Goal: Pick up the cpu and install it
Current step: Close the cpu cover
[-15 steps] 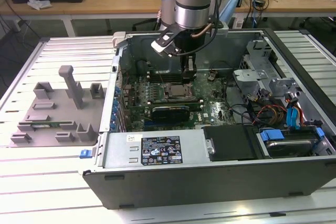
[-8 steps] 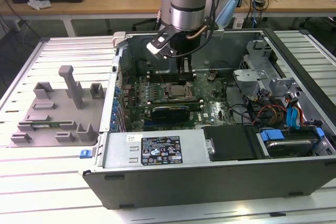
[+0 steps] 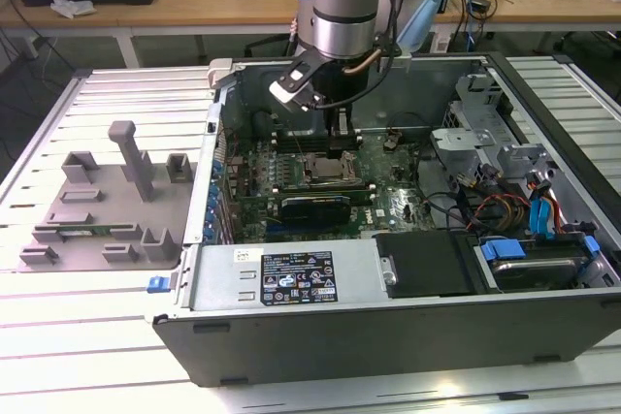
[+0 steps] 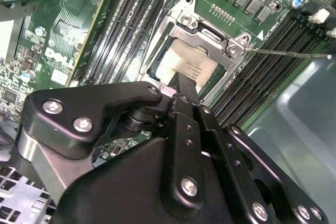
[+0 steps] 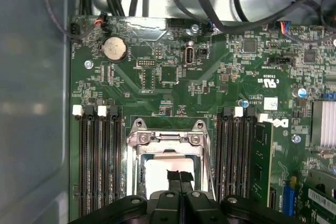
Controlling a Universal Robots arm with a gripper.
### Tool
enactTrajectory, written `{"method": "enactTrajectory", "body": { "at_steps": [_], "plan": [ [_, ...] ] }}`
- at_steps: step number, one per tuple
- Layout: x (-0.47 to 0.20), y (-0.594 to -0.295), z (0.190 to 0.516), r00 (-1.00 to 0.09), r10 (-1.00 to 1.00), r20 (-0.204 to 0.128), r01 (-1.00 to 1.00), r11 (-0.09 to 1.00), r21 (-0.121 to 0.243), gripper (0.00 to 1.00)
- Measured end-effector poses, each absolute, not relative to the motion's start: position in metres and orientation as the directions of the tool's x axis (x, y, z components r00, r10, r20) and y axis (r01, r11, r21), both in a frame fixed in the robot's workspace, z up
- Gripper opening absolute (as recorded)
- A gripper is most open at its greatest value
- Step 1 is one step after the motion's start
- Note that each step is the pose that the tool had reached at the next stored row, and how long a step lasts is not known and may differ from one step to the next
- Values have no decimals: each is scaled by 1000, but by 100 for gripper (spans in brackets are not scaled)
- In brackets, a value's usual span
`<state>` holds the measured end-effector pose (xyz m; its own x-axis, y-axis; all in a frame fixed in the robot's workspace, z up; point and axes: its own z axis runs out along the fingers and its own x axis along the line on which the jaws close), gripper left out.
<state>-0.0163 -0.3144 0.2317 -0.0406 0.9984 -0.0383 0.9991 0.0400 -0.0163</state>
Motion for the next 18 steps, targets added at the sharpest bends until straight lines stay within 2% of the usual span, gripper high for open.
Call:
{"method": "enactTrajectory", "body": {
  "at_steps": [10, 18],
  "plan": [
    [-16, -314, 232, -319, 947, -38, 948, 319, -16, 11],
    [-16, -314, 232, -464, 885, -38, 886, 463, -16, 11]
  ]
}}
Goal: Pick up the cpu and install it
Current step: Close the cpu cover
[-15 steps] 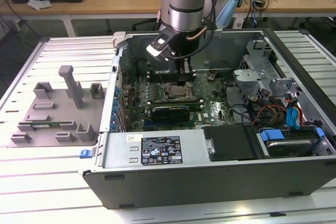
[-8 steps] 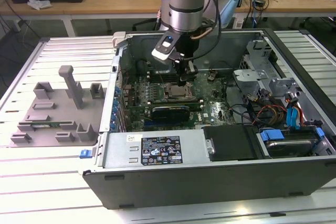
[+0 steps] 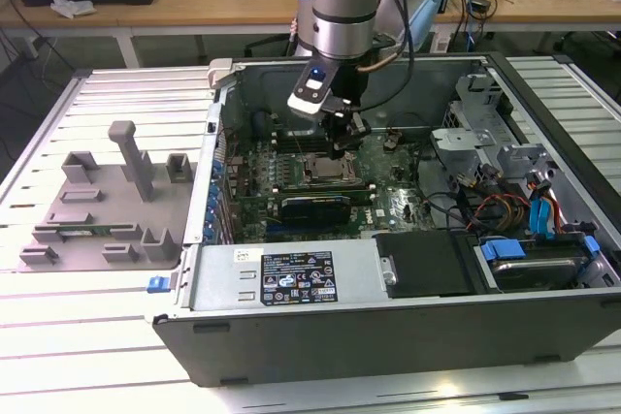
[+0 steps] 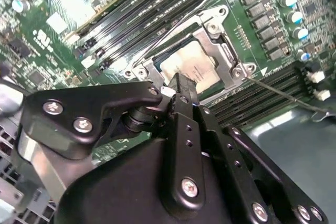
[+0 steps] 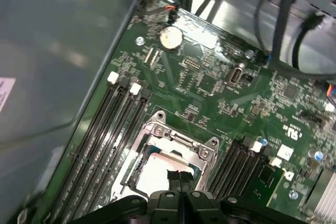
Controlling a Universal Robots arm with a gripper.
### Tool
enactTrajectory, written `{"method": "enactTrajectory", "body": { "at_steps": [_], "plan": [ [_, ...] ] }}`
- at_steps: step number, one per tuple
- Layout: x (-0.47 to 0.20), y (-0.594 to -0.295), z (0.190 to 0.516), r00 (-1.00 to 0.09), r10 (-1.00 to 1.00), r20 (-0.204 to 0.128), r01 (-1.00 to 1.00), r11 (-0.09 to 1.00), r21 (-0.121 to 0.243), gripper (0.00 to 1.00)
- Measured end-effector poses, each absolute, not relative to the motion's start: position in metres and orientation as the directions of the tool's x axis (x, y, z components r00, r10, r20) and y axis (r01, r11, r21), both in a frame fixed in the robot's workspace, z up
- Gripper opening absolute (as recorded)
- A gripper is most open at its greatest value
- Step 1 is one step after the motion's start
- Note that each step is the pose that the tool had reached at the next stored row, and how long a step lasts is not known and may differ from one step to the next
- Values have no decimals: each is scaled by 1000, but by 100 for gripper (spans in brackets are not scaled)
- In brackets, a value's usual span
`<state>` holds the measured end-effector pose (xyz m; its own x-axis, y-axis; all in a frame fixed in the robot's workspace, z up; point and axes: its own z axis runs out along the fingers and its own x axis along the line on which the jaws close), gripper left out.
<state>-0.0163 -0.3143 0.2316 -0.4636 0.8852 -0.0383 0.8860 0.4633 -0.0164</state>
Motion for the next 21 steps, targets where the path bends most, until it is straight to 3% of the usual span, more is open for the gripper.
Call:
{"method": "enactTrajectory", "body": {
  "at_steps": [21],
  "plan": [
    [-16, -314, 232, -859, 511, -38, 512, 859, -16, 11]
  ]
}}
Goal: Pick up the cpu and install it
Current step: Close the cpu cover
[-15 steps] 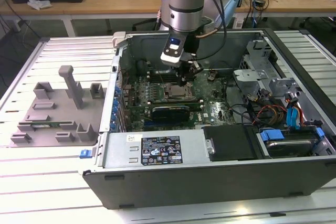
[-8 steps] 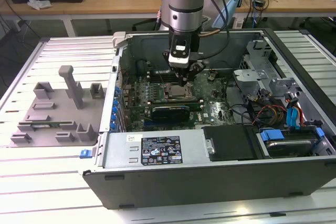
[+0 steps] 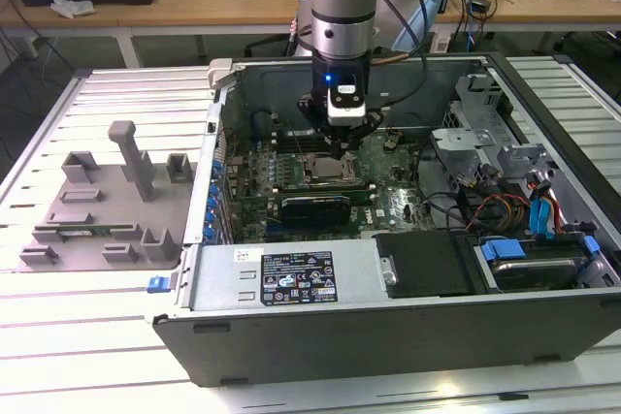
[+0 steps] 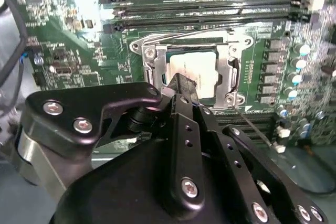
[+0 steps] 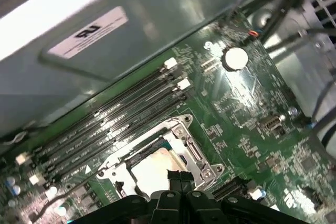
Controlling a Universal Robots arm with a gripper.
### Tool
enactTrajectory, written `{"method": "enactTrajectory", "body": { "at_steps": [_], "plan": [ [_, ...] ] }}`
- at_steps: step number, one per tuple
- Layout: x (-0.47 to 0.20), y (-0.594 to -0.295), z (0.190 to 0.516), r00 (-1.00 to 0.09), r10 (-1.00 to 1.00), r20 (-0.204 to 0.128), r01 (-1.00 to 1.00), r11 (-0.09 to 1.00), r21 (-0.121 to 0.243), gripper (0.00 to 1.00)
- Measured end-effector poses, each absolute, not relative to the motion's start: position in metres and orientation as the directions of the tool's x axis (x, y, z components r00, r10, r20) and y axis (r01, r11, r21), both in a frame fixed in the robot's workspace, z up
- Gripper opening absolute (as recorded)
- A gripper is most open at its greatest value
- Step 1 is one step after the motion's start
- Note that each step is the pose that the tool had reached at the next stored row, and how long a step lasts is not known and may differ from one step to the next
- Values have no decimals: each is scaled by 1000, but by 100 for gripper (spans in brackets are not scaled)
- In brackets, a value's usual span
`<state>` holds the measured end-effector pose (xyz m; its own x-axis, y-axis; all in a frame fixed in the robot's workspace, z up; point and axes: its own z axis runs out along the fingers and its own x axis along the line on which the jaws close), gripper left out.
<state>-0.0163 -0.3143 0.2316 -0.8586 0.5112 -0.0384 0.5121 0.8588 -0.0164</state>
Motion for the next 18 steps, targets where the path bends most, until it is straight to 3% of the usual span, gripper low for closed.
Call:
{"method": "enactTrajectory", "body": {
  "at_steps": [18],
  "plan": [
    [-16, -314, 229, -996, 75, -38, 76, 997, -17, 11]
  ]
}}
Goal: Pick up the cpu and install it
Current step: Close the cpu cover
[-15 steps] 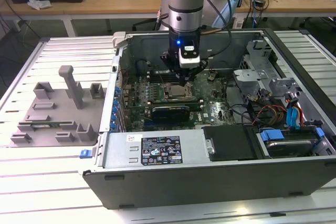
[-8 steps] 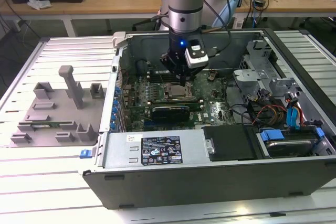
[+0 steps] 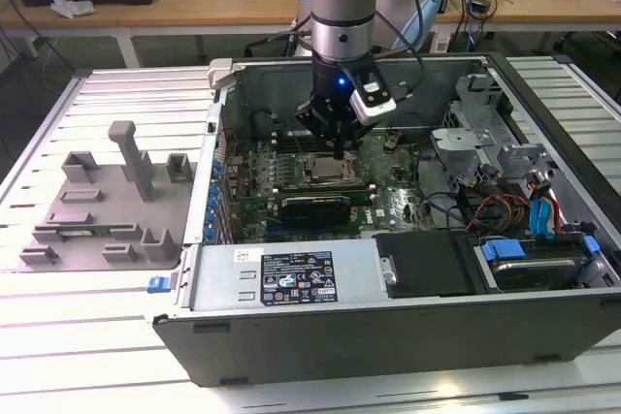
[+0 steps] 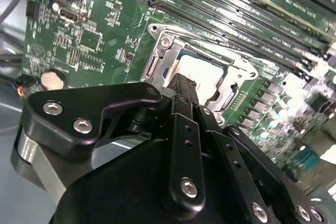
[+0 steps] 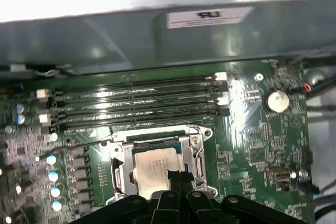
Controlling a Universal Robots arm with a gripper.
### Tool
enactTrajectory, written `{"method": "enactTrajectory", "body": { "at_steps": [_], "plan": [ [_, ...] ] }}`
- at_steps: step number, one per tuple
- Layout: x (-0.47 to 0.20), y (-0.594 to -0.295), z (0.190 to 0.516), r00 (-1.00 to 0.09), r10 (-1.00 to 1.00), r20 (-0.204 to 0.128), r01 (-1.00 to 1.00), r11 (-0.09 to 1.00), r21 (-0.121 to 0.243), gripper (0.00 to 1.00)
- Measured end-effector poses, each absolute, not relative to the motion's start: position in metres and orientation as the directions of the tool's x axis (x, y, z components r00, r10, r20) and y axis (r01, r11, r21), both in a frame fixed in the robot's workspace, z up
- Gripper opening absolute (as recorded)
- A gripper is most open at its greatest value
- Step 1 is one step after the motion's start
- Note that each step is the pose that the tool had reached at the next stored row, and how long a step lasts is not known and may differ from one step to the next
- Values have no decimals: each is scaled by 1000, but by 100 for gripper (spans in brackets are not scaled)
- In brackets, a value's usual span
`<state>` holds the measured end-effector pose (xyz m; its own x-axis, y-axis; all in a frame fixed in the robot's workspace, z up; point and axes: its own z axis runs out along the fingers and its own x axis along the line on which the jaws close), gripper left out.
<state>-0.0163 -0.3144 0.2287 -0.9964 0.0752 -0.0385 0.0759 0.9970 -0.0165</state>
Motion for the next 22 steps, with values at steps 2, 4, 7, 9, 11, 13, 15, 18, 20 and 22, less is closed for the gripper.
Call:
{"method": "enactTrajectory", "body": {
  "at_steps": [2, 4, 7, 9, 11, 13, 15, 18, 20, 22],
  "plan": [
    [-16, -314, 228, -999, 22, -38, 23, 1000, -17, 11],
    [-27, -314, 225, -999, 12, -38, 13, 1000, -17, 11],
    [-46, -314, 218, -999, 12, -41, 13, 1000, -17, 11],
    [-46, -314, 217, -999, 12, -41, 13, 1000, -17, 11],
    [-47, -314, 216, -999, 12, -41, 13, 1000, -17, 11],
    [-47, -314, 215, -999, 12, -41, 13, 1000, -17, 11],
    [-48, -314, 215, -999, 12, -41, 13, 1000, -17, 11],
    [-49, -314, 214, -999, 12, -41, 13, 1000, -17, 11],
    [-49, -314, 214, -999, 12, -41, 13, 1000, -17, 11],
    [-49, -315, 213, -999, 12, -41, 13, 1000, -17, 11]
  ]
}}
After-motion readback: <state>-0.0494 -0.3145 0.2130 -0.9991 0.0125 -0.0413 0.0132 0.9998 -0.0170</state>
